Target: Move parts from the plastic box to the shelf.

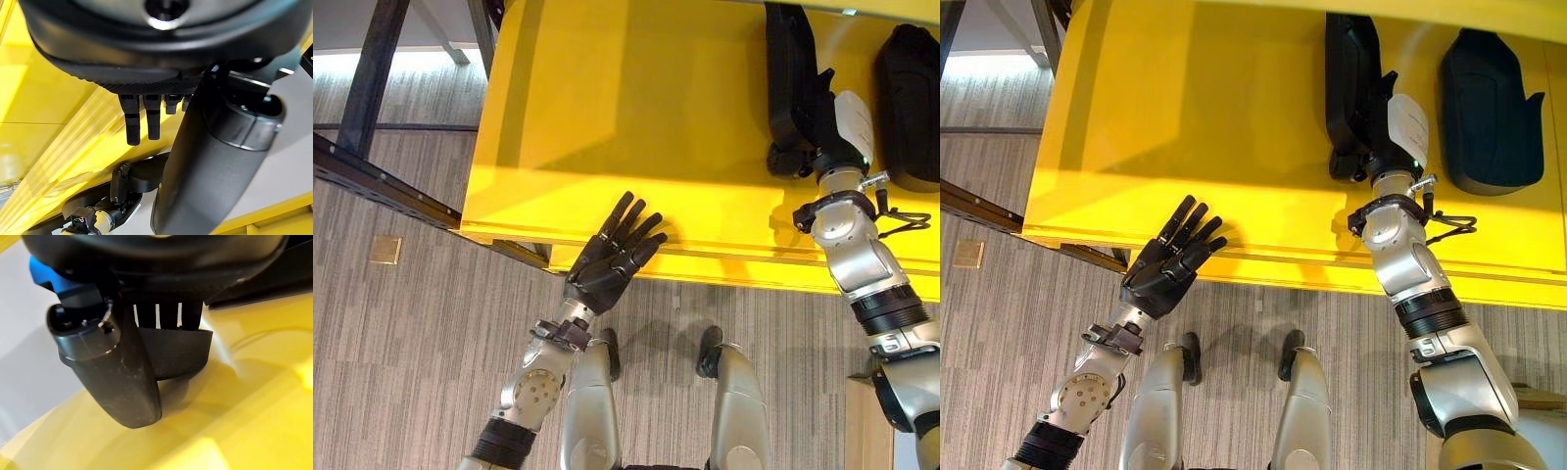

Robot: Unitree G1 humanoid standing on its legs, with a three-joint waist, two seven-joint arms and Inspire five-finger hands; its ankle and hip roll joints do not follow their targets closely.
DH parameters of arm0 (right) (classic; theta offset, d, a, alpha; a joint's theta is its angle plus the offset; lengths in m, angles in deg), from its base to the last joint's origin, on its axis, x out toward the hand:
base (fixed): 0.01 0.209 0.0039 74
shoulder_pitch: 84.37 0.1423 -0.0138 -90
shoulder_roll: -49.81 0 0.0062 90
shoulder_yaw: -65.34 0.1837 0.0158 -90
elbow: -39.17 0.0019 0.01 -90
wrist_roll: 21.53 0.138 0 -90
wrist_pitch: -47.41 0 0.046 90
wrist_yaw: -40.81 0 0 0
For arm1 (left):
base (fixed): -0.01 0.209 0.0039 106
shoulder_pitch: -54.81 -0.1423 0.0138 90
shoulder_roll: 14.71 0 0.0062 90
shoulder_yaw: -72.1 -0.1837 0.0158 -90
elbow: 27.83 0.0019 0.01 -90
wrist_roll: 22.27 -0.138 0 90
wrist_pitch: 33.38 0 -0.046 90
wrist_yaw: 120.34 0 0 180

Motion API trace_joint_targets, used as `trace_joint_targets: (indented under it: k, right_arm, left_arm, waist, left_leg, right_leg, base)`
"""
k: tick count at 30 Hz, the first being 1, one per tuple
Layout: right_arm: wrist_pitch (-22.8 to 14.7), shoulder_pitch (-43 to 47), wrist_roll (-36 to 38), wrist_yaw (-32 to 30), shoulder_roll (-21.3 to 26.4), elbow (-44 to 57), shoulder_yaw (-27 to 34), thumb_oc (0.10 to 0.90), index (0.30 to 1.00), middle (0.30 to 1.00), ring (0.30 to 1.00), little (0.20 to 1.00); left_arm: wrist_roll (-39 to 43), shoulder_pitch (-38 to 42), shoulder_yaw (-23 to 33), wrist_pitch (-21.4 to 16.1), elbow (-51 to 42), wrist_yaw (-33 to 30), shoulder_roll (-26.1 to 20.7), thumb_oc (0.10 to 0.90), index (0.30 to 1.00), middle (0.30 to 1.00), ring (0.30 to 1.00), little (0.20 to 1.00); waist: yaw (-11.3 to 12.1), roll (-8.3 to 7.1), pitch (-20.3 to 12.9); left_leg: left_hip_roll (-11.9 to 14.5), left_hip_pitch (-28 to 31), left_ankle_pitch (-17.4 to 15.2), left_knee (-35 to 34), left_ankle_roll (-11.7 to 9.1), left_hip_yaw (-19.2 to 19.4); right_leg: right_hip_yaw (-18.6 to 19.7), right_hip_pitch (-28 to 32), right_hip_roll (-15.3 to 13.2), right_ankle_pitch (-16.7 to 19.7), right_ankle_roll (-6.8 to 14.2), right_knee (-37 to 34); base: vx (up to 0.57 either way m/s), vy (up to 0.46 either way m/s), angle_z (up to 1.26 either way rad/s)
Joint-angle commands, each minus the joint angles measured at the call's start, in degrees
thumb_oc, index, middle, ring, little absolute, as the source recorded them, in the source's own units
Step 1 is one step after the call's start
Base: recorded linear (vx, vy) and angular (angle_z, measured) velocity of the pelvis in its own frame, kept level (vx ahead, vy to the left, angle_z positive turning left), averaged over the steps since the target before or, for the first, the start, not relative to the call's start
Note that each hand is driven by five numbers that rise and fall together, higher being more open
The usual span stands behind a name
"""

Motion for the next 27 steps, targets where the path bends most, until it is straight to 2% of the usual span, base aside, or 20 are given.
trace_joint_targets:
  k: [1, 11, 16, 19, 27]
  right_arm:
    - [0.13, 1.12, -1.16, 2.10, 1.11, 1.27, 1.83, 0.400, 0.300, 0.300, 0.300, 0.300]
    - [0.07, 0.18, -2.84, 5.94, 0.99, 7.26, 0.16, 0.400, 0.300, 0.300, 0.300, 0.300]
    - [0.66, -2.54, -5.26, 7.58, -1.54, 14.41, -0.61, 0.400, 0.300, 0.300, 0.300, 0.300]
    - [1.79, -2.63, -3.58, 7.59, -3.23, 16.74, -1.53, 0.400, 0.300, 0.300, 0.300, 0.300]
    - [3.42, -4.48, -2.73, 6.87, -5.85, 19.09, -2.17, 0.400, 0.300, 0.300, 0.300, 0.300]
  left_arm:
    - [0.60, 0.90, 0.51, -2.03, -5.30, -0.37, 1.81, 0.900, 1.000, 1.000, 1.000, 1.000]
    - [0.51, 0.56, 0.80, -2.04, -6.23, -1.37, 1.58, 0.900, 1.000, 1.000, 1.000, 1.000]
    - [0.06, -0.21, 1.19, -1.71, -6.87, -1.58, 1.99, 0.900, 1.000, 1.000, 1.000, 1.000]
    - [-0.13, -0.06, 0.88, -2.16, -6.73, -1.65, 2.24, 0.900, 1.000, 1.000, 1.000, 1.000]
    - [-0.65, 0.28, 0.52, -2.63, -7.08, -2.67, 2.96, 0.900, 1.000, 1.000, 1.000, 1.000]
  waist:
    - [-0.55, 1.76, -0.62]
    - [-0.63, 1.40, -0.62]
    - [-1.10, 1.16, -0.62]
    - [-1.21, 1.20, -0.62]
    - [-1.45, 1.24, -0.62]
  left_leg:
    - [-0.80, 4.62, 1.01, -5.60, 0.64, -1.77]
    - [-0.66, 4.17, 0.89, -5.58, 0.90, -1.48]
    - [-0.72, 4.29, 0.86, -5.54, 1.02, -1.25]
    - [-0.67, 4.25, 0.71, -5.37, 1.11, -1.18]
    - [-0.90, 4.10, 0.83, -5.52, 1.11, -1.31]
  right_leg:
    - [-0.06, 3.91, 2.22, -9.45, -1.18, 8.49]
    - [0.03, 3.49, 2.20, -9.32, -1.07, 8.44]
    - [0.32, 3.54, 2.56, -9.30, -1.13, 8.38]
    - [0.50, 3.44, 2.72, -9.41, -1.19, 8.61]
    - [0.78, 3.24, 3.12, -9.45, -1.27, 8.68]
  base:
    - [0.00, 0.000, 0.00]
    - [0.00, 0.000, 0.00]
    - [0.00, 0.000, 0.00]
    - [0.00, 0.000, 0.00]
    - [0.00, 0.000, 0.00]
